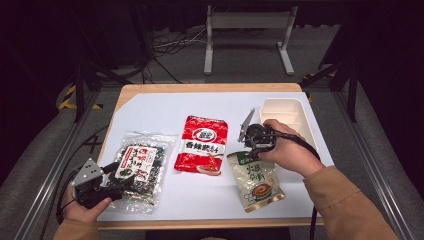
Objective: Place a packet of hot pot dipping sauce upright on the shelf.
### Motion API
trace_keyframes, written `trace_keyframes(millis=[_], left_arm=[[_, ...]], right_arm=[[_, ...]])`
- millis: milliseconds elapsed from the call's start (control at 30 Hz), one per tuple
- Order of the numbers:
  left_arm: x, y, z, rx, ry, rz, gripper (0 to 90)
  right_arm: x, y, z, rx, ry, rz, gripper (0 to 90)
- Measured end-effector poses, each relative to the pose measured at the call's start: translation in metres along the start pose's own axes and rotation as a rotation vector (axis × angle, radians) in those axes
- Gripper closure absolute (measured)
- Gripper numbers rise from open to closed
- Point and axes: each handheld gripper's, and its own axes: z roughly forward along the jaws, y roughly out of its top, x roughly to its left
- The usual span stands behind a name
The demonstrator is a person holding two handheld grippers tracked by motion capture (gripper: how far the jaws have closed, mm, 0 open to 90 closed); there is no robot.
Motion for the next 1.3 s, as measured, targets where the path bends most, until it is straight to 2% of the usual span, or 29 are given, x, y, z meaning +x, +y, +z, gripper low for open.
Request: trace_keyframes(millis=[233, 333, 500, 633, 933, 1300], left_arm=[[0.002, -0.001, 0.0, 0.002, 0.001, -0.014, 26.6], [0.003, -0.001, 0.0, 0.005, 0.001, -0.016, 26.6], [0.003, -0.002, 0.0, 0.005, 0.001, -0.019, 26.6], [0.004, -0.002, 0.0, 0.003, 0.0, -0.023, 26.6], [0.005, -0.002, 0.0, 0.001, 0.002, -0.028, 26.6], [0.005, -0.002, -0.001, -0.002, 0.001, -0.032, 26.5]], right_arm=[[0.01, 0.001, -0.022, -0.033, -0.019, -0.024, 90.0], [0.012, 0.0, -0.029, -0.038, -0.03, -0.018, 90.0], [0.014, -0.003, -0.043, -0.088, -0.046, -0.01, 90.0], [0.014, -0.006, -0.052, -0.12, -0.053, 0.004, 90.0], [0.011, -0.008, -0.067, -0.182, -0.123, 0.036, 90.0], [0.008, -0.009, -0.084, -0.247, -0.172, 0.033, 90.0]])
